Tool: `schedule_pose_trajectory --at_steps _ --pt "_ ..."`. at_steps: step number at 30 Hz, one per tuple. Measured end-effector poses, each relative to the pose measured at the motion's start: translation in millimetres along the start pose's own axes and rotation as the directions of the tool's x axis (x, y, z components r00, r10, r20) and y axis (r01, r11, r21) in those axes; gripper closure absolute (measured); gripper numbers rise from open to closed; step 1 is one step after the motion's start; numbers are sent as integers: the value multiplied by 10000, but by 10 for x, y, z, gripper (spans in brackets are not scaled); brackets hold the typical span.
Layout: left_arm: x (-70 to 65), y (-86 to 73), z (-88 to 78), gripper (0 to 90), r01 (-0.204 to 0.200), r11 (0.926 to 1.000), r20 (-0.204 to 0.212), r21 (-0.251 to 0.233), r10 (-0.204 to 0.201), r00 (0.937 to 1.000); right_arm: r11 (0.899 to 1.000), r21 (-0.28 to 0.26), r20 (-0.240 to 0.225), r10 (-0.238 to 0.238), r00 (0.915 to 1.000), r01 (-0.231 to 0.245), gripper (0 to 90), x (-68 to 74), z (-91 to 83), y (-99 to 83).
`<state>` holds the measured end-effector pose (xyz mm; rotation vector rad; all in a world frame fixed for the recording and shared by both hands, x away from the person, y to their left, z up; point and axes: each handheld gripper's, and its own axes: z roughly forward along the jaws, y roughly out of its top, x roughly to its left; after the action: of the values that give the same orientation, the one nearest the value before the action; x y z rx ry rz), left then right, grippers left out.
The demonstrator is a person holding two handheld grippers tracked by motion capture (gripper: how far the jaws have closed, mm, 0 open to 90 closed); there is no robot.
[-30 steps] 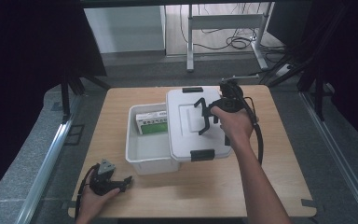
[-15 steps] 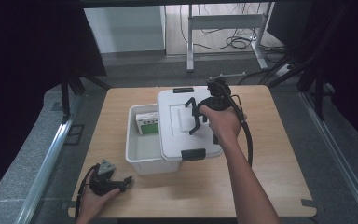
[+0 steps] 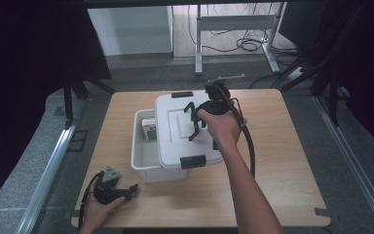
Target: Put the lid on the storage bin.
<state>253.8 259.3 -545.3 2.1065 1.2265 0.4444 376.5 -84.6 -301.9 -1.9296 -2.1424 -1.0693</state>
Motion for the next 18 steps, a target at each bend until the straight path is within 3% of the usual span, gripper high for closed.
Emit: schedule_pose_trajectory --at_steps 18 --pt "0 7 5 116 -49 10000 25 13 49 10000 9996 282 72 68 10000 -70 853 303 311 17"
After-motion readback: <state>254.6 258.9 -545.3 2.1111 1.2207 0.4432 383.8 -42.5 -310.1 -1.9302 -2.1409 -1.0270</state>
